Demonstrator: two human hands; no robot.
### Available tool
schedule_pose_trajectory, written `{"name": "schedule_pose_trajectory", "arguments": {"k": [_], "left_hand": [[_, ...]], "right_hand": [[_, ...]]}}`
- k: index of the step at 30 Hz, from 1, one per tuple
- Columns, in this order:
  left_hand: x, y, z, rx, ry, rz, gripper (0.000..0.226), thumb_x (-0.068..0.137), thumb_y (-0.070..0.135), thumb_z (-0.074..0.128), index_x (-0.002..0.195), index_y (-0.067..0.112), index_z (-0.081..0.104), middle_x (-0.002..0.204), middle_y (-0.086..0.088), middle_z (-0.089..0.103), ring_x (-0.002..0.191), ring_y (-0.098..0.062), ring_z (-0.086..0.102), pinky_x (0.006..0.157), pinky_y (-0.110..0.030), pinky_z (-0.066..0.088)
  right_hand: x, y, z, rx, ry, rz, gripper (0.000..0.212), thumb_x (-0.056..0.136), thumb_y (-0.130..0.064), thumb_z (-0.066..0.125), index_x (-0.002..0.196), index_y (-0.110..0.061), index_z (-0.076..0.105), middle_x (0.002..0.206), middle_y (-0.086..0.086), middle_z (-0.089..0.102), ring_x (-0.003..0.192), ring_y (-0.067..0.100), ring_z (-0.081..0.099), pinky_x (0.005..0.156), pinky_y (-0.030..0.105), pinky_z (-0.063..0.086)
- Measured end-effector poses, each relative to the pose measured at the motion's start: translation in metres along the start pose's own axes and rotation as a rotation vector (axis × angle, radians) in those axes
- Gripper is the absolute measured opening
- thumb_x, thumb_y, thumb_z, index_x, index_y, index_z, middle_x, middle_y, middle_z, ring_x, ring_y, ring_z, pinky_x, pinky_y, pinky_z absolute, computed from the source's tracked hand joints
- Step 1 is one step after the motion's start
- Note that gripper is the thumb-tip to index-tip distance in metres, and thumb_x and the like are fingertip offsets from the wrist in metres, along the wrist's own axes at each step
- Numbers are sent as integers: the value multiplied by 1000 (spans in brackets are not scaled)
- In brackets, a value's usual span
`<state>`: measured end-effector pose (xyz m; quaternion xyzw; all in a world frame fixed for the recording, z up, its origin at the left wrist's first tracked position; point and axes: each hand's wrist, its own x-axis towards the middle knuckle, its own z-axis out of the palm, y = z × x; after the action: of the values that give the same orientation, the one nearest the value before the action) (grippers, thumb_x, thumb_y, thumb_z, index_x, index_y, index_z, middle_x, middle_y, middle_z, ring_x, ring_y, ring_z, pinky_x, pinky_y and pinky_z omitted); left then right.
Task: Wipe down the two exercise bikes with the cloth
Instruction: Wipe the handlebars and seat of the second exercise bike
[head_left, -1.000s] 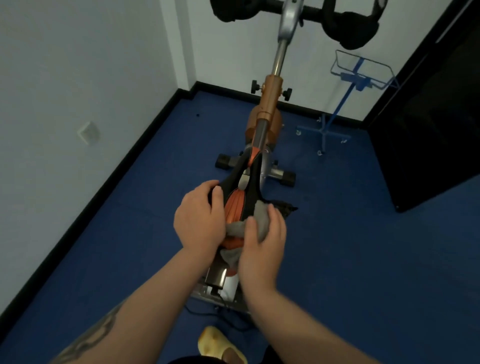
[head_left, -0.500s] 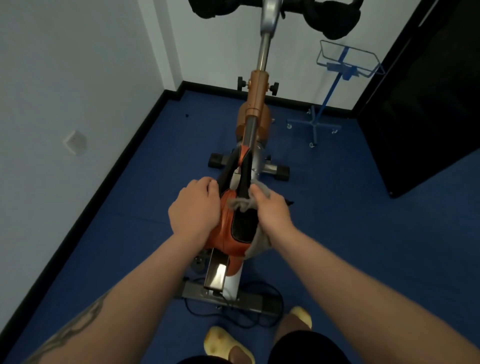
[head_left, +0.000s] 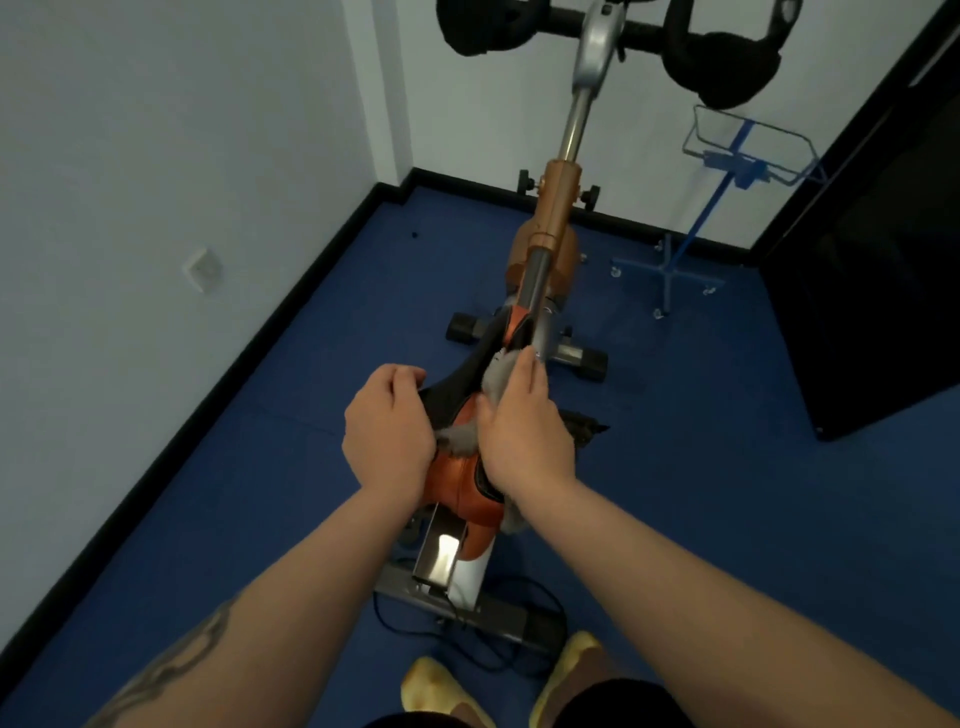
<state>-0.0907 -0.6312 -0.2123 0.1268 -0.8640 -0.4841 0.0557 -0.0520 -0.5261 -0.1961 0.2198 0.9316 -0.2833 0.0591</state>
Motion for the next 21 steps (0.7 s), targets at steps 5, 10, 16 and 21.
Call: {"name": "schedule_pose_trajectory", "arguments": {"k": [5, 10, 16, 21], "left_hand": [[-3, 3, 2, -21, 74, -29, 28, 95, 29, 43, 83, 30, 69, 79, 21, 63, 76, 15, 53, 58, -21, 34], [-4, 3, 2, -14, 100, -6, 27, 95, 25, 45, 81, 26, 68, 78, 17, 64, 74, 9, 56, 58, -17, 34], [-7, 1, 3, -191, 229, 34, 29, 91, 22, 44, 72, 22, 65, 74, 9, 67, 74, -7, 64, 67, -26, 49], [-6, 3, 2, -270, 271, -3, 29, 89, 16, 44, 71, 18, 66, 71, 7, 68, 72, -7, 66, 68, -29, 54]], "right_hand": [[-29, 15, 8, -344, 54, -326, 63, 101, -42, 25, 152, -6, 21, 162, 13, 10, 150, 25, 3, 122, 43, -1], [-13, 0, -14, -511, -48, -399, 70, 102, -49, 16, 151, 1, 22, 160, 17, 16, 150, 27, -1, 121, 44, -6], [-43, 25, -12, -541, -73, -603, 71, 98, -51, 38, 145, 2, 38, 152, 21, 35, 145, 31, 29, 120, 46, 20], [3, 6, -12, -382, -56, -430, 68, 102, -45, 20, 153, 0, 15, 162, 15, 11, 150, 24, -2, 122, 40, 3]]}}
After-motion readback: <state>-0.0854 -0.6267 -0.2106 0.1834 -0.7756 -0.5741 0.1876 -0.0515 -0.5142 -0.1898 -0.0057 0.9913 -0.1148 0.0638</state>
